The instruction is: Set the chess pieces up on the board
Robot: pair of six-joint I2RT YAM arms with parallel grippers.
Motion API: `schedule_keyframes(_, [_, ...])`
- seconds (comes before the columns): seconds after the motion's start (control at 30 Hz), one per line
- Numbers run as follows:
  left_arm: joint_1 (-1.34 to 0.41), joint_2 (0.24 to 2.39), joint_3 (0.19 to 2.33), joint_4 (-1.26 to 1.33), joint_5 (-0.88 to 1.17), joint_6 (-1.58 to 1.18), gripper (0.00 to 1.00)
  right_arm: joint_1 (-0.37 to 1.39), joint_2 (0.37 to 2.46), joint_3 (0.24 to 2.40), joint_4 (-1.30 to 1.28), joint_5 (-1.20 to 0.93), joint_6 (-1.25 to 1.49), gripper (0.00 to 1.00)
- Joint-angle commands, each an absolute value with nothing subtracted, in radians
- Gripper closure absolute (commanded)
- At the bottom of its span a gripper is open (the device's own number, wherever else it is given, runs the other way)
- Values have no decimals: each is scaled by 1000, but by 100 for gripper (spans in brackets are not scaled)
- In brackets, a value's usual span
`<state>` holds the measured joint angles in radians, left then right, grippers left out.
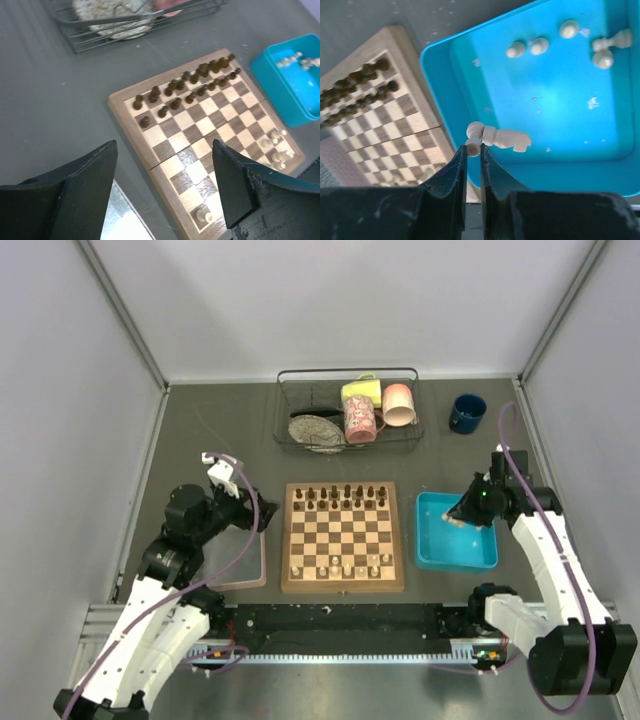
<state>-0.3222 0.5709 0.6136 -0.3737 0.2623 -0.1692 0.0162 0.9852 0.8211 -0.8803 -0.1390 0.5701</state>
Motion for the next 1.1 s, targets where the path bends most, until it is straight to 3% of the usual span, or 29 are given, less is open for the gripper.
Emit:
schedule_keyframes(0.0, [-325, 542, 601, -232, 460, -164, 20, 5, 908, 896, -836, -271, 615, 100])
schedule_keyframes(0.17, [-357, 532, 580, -59, 538, -304, 13, 5, 833, 923, -789, -414, 672, 100])
schedule_keyframes(0.33, [-520, 595, 609, 86, 434, -305, 8, 5, 790, 1006, -778, -471, 677, 100])
schedule_keyframes(0.57, [-849, 797, 623, 350, 269, -273, 5, 5, 746, 1098, -778, -492, 673, 100])
schedule_keyframes(1.07, [-1150, 1281, 744, 992, 72, -180, 1, 5, 641, 1226, -744, -482, 699, 100])
